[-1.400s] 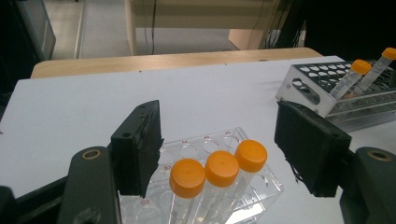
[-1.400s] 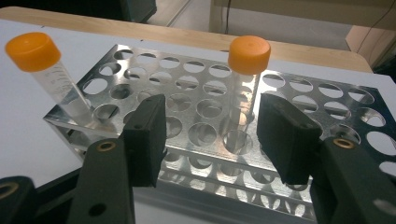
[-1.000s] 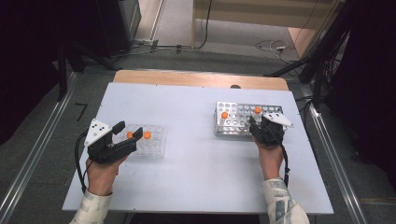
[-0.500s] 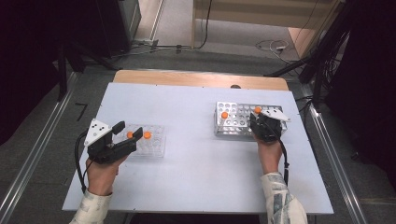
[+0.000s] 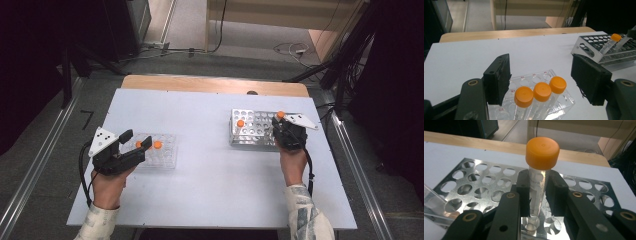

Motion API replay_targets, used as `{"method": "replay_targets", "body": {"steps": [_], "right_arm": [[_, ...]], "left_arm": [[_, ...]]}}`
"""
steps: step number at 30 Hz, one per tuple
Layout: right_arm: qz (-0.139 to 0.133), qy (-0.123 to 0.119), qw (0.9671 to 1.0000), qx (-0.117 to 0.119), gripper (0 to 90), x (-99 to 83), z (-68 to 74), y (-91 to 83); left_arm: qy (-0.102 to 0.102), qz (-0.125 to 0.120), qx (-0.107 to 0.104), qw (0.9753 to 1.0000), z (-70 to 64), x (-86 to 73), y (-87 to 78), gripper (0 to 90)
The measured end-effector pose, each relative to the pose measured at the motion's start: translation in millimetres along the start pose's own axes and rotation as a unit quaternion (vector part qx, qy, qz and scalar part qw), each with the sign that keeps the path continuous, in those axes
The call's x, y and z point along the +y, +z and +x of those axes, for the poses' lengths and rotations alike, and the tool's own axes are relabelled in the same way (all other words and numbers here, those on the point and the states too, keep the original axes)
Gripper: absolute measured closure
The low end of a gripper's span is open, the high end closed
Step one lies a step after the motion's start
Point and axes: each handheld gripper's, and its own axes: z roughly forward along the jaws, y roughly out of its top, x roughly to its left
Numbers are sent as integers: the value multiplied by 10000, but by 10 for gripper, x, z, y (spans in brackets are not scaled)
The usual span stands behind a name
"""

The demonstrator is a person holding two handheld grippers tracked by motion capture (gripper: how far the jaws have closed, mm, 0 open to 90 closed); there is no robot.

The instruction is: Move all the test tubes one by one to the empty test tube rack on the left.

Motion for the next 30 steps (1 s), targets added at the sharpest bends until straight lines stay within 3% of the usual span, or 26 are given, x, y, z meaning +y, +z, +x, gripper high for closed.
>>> {"method": "replay_targets", "body": {"steps": [15,30], "right_arm": [[-358,-75,9989,306,720,118,-3,-358],[-427,-344,9940,946,720,-24,222,-684]], "left_arm": [[9,-21,-22,10000,-15,2,-1,311],[31,-37,-34,10000,-52,6,-2,267]]}}
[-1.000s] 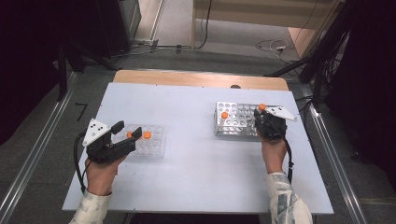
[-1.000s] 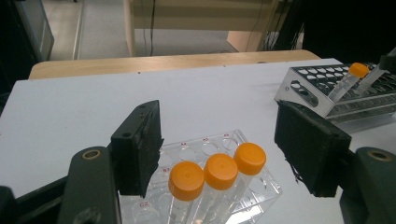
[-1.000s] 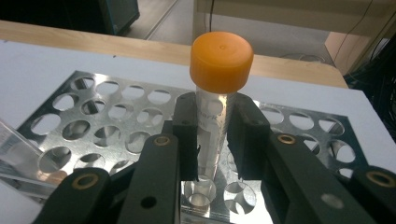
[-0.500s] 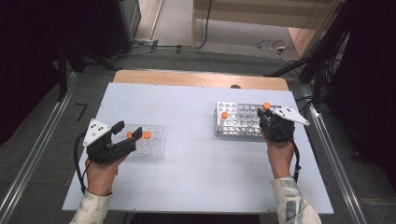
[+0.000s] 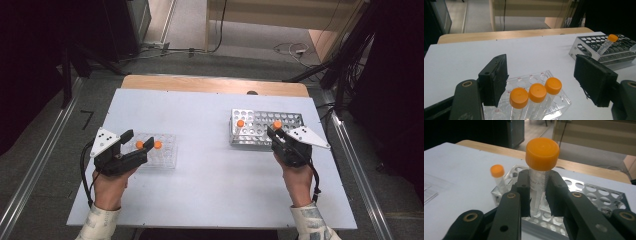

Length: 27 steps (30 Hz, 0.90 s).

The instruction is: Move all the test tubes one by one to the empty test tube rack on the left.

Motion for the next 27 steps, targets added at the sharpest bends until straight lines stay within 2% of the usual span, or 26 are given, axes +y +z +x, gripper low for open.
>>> {"method": "replay_targets", "body": {"steps": [9,21,27], "right_arm": [[148,-108,9994,292,720,-89,117,-61],[237,-296,9963,774,720,-117,402,-48],[347,-347,9932,1057,720,-154,557,5]], "left_arm": [[50,-21,36,10000,-46,10,-7,214],[157,-44,-140,9998,-156,24,-26,209],[310,20,-337,9989,-320,0,7,209]]}}
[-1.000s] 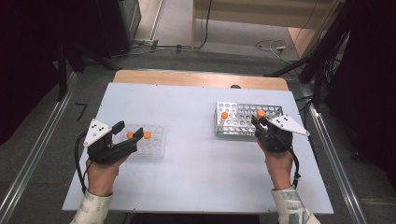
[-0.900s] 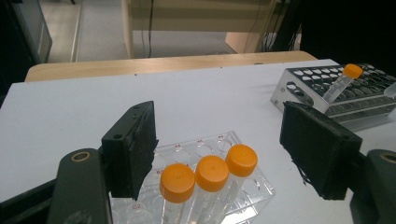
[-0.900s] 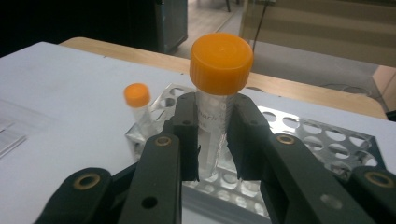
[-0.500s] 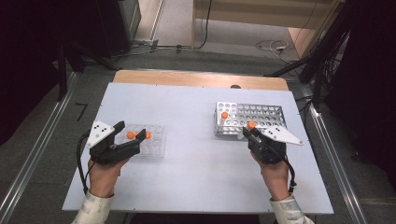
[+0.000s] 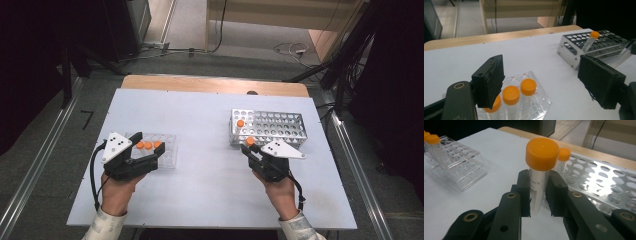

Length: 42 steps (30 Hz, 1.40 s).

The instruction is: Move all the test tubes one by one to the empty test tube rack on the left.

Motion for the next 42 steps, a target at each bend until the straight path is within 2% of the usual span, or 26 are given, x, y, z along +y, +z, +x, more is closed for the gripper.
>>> {"method": "replay_targets", "body": {"steps": [9,16,27,32,35,38,42], "right_arm": [[201,-219,9991,319,721,-65,238,142],[279,-313,9978,520,721,-88,381,220],[449,-534,9936,893,721,-131,607,307],[539,-644,9907,1070,721,-152,731,345],[540,-697,9894,1156,721,-155,796,362],[547,-740,9882,1228,721,-159,848,374],[564,-767,9872,1279,721,-163,891,379]], "left_arm": [[220,103,-254,9994,-209,-32,59,210],[255,125,-473,9985,-321,-70,97,216],[445,278,-898,9946,-548,-153,187,238],[543,390,-1115,9915,-666,-212,237,257],[615,454,-1218,9896,-728,-245,265,291],[640,428,-1347,9879,-749,-264,270,396],[690,437,-1363,9873,-763,-280,280,459]]}}
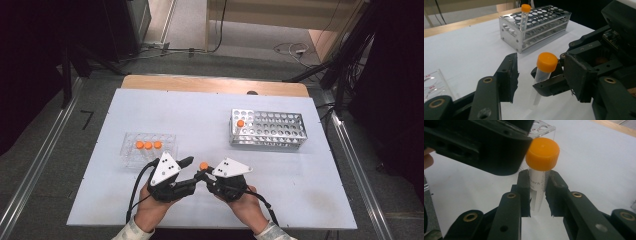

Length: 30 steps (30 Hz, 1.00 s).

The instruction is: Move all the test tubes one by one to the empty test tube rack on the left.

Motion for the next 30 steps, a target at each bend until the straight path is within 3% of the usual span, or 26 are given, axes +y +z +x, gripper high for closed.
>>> {"method": "replay_targets", "body": {"steps": [4,8,26,28,30], "right_arm": [[-11,5,9999,103,721,6,27,14],[-20,0,9998,174,721,14,55,20],[-2,29,9996,269,718,14,89,33],[3,31,9996,273,709,13,92,29],[-15,-4,9995,303,646,14,92,29]], "left_arm": [[64,53,-7,10000,-18,-19,25,507],[103,43,-26,9999,-30,-32,33,615],[203,115,61,9997,-53,-47,49,694],[197,116,60,9997,-51,-44,44,697],[192,113,63,9997,-49,-40,38,697]]}}
